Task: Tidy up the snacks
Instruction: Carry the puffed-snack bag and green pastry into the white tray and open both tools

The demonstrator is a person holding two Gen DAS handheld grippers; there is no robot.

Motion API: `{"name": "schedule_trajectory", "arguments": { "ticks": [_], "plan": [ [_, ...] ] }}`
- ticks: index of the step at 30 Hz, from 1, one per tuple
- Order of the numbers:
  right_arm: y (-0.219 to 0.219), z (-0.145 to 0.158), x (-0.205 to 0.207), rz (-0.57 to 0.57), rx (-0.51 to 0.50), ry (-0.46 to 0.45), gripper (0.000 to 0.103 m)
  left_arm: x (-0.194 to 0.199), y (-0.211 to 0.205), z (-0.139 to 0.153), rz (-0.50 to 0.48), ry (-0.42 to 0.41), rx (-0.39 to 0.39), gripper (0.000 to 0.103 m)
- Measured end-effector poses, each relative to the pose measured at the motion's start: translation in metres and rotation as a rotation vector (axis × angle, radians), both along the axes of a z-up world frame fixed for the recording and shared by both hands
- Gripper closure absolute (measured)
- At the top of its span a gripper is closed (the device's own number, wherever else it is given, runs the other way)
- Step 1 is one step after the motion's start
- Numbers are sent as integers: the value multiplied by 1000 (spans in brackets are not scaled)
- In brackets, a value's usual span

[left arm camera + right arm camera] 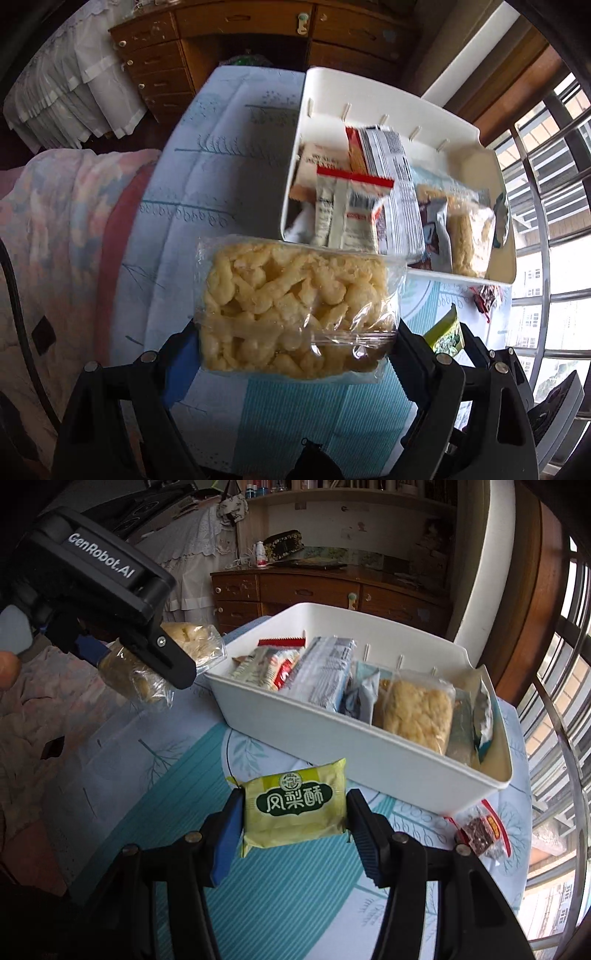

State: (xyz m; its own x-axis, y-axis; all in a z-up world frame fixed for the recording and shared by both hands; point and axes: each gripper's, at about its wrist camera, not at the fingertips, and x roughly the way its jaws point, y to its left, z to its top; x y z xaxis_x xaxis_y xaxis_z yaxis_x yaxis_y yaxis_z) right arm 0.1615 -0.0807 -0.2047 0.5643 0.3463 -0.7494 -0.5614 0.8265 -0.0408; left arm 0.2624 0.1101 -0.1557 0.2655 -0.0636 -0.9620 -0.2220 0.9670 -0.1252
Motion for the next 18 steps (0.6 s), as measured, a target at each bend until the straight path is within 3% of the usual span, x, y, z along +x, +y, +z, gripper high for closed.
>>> {"name": "schedule_trajectory", "arguments": {
  "ticks": [8,18],
  "plan": [
    [24,32,24,-2,32,-74,47,31,21,24,-8,-118,9,15],
    [32,47,60,-128,36,-147,47,73,15,34,-38,-272,-89,15]
  ]
}}
